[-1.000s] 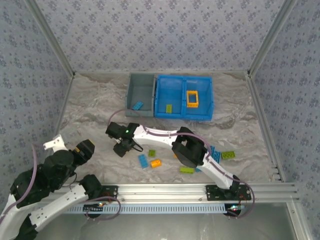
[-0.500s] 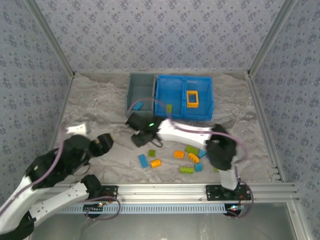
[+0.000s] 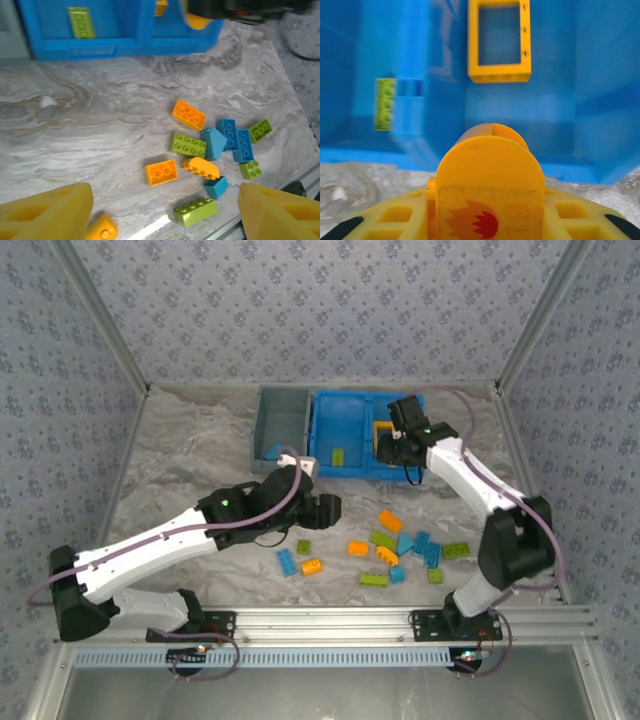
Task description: Sort the legos into containers by color
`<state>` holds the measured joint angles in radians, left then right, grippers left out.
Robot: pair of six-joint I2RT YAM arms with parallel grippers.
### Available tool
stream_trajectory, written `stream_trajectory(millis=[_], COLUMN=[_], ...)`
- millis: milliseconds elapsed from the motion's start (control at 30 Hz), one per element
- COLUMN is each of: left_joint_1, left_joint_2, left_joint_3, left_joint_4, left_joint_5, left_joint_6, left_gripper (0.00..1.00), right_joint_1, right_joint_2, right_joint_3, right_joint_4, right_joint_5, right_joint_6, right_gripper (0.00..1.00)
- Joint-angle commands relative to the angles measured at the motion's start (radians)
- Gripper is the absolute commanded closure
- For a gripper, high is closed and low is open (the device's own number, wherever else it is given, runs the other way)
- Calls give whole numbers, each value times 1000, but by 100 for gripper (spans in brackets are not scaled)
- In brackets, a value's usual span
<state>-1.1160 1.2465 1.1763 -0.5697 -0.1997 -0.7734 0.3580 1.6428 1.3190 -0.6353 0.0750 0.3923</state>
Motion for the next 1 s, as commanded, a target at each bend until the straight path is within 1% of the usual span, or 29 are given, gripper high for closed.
stream_trajectory(millis=[0,67,233,300,333,433,467,533,633,733,833,900,967], left_joint_1=[-36,-48,-63,-64,-64,-65,-66,-66,-66,-65,-66,-65,-63], left_joint_2=[31,49,79,90,97,112,114,108,86,56,25,20,22], left_joint_3=[36,31,11,8,8,12,14,13,-5,-86,-204,-262,-290], left_joint_4=[46,36,25,17,14,-11,-31,-87,-260,-339,-317,-302,-277], left_joint_5=[-39,-48,-47,-44,-42,-48,-59,-88,-155,-120,-48,-33,-29], left_joint_6=[45,44,50,54,58,49,35,-21,-185,-329,-463,-528,-565], left_gripper=[24,24,24,24,24,24,24,24,24,24,26,26,26], right_joint_1=[-30,-45,-61,-63,-64,-63,-59,-54,-25,55,218,348,461], right_joint_2=[93,140,199,215,214,184,164,125,27,-125,-288,-404,-498], right_joint_3=[86,104,130,144,147,151,151,158,156,75,-59,-194,-296], right_joint_4=[-43,-46,-40,-49,-52,-59,-62,-76,-90,-42,28,93,137], right_joint_5=[-44,-50,-74,-75,-75,-72,-67,-49,-20,-18,-3,21,38], right_joint_6=[-6,-4,-20,-26,-27,-30,-33,-40,-51,-70,-87,-67,-25], right_gripper=[63,63,58,52,47,37,35,34,37,37,36,36,36])
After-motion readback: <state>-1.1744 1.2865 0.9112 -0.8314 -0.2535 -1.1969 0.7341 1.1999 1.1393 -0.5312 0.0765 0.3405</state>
